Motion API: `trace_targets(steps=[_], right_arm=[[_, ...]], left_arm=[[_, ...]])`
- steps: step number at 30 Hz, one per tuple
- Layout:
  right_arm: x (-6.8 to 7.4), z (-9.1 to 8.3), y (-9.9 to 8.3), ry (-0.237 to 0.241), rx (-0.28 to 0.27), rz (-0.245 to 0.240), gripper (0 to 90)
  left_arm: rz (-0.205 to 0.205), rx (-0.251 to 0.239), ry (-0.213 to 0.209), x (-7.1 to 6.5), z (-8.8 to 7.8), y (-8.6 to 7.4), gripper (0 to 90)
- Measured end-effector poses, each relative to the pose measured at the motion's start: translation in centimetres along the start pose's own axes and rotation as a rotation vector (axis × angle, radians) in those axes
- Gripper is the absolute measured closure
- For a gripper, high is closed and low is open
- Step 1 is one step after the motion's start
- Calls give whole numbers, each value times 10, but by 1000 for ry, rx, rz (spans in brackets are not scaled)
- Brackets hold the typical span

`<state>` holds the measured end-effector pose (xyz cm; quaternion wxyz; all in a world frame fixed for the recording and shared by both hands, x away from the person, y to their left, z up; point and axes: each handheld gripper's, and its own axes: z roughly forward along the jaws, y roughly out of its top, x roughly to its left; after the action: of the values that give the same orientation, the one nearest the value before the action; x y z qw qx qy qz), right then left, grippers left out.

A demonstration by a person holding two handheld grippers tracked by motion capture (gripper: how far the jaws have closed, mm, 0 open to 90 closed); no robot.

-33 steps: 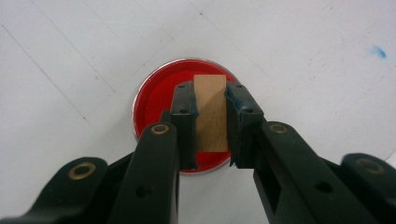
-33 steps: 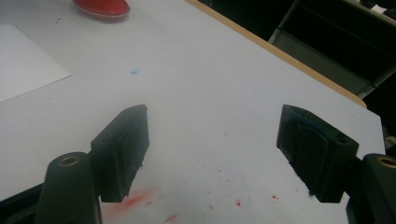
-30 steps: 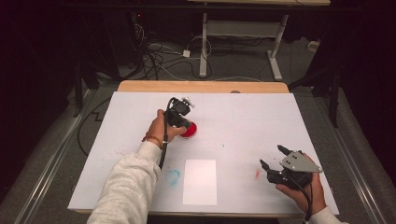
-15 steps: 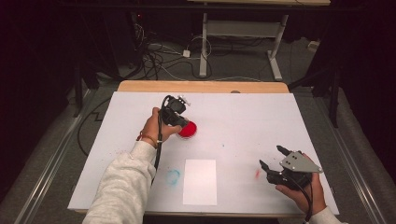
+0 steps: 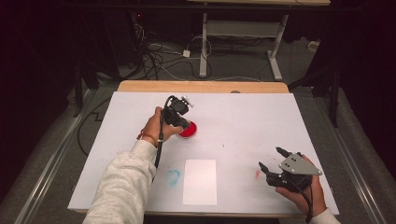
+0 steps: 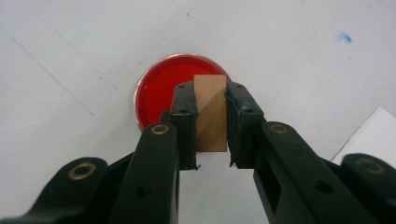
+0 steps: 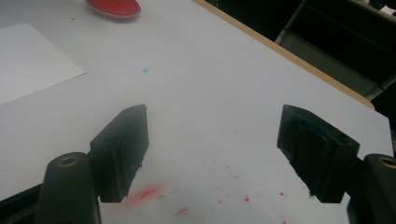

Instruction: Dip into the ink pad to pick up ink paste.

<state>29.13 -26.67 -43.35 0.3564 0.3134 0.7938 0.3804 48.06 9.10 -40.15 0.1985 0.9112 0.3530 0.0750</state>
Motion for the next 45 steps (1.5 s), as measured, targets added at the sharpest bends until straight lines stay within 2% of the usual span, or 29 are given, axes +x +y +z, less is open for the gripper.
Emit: trace_targets(steps=[4,6,11,12,19,27,33,37,45], right_arm=[[2,2,0,6,7,-13,254],[2,2,0,6,7,-15,254],[2,1,-1,8,8,-13,253],[2,1,-1,8,8,-13,253],[2,1,-2,7,11,-12,253],[4,2,-1,11,12,-20,251],[5,2,-1,16,13,-25,250],[5,2,-1,15,15,-21,250],[4,2,-1,-2,12,-26,249]], left_arm=[[-20,17,-4,3,14,3,735],[-16,32,8,2,19,5,735],[-26,70,-3,5,32,5,735],[-35,61,-9,6,33,4,735],[-56,37,-40,11,35,1,735],[-43,38,-19,7,36,2,736],[-40,31,-23,9,36,0,737],[-52,14,-38,10,36,-3,737],[-46,14,-21,8,36,-2,737]])
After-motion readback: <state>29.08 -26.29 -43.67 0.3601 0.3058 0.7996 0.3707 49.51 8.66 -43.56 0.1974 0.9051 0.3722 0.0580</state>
